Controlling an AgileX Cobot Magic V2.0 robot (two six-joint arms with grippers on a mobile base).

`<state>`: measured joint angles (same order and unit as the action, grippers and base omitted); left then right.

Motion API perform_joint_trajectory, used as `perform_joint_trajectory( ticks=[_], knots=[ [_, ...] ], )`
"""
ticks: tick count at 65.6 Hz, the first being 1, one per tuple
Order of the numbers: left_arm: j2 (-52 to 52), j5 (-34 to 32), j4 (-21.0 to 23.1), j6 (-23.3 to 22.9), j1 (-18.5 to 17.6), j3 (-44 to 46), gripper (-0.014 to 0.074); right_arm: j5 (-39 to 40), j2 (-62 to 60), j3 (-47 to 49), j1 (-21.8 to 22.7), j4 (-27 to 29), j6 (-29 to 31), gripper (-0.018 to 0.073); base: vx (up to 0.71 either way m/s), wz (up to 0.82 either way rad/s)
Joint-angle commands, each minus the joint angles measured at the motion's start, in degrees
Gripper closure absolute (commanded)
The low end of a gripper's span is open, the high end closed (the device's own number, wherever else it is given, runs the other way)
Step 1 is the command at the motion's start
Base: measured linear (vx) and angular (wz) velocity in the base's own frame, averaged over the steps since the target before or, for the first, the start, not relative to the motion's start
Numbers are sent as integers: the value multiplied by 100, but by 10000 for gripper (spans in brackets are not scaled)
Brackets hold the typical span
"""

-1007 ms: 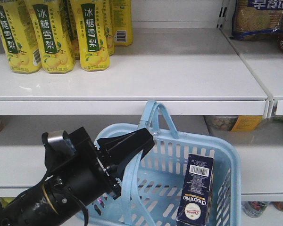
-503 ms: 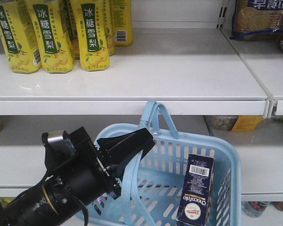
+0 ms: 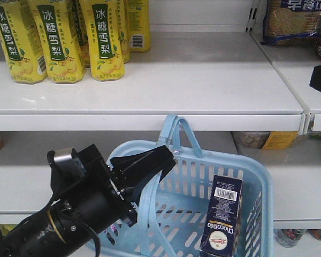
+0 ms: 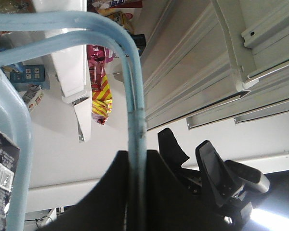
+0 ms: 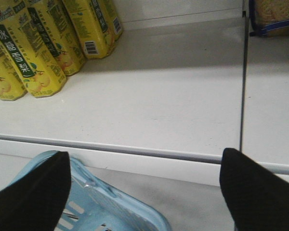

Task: Left arm holds basket, right arm returns cookies
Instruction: 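Lower the open right gripper into the basket over the Chocofello box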

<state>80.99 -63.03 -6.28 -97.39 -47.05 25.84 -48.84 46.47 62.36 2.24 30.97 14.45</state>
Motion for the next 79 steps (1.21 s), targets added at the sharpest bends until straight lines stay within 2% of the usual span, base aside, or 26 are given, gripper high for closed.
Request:
perform_joint_trajectory(
  ticks=[1,14,36,62,72,79],
  knots=[
    [-167,-620,1033,178,135,176,599,448,-4,175,-3,-194,-4,-20,0,0],
    [-167,-620,1033,178,135,176,599,449,7,175,-3,-684,-162,-20,0,0],
    [-167,-620,1032,178,135,176,599,567,93,175,-90,-537,-163,-20,0,0],
    [-167,-620,1036,178,135,176,599,613,692,175,-1065,-78,-93,-20,0,0],
    [-167,-620,1036,178,135,176,599,342,936,175,-1654,-63,-160,-20,0,0],
    [-167,-620,1036,178,135,176,599,3,1092,175,-2019,-70,-415,-20,0,0]
  ],
)
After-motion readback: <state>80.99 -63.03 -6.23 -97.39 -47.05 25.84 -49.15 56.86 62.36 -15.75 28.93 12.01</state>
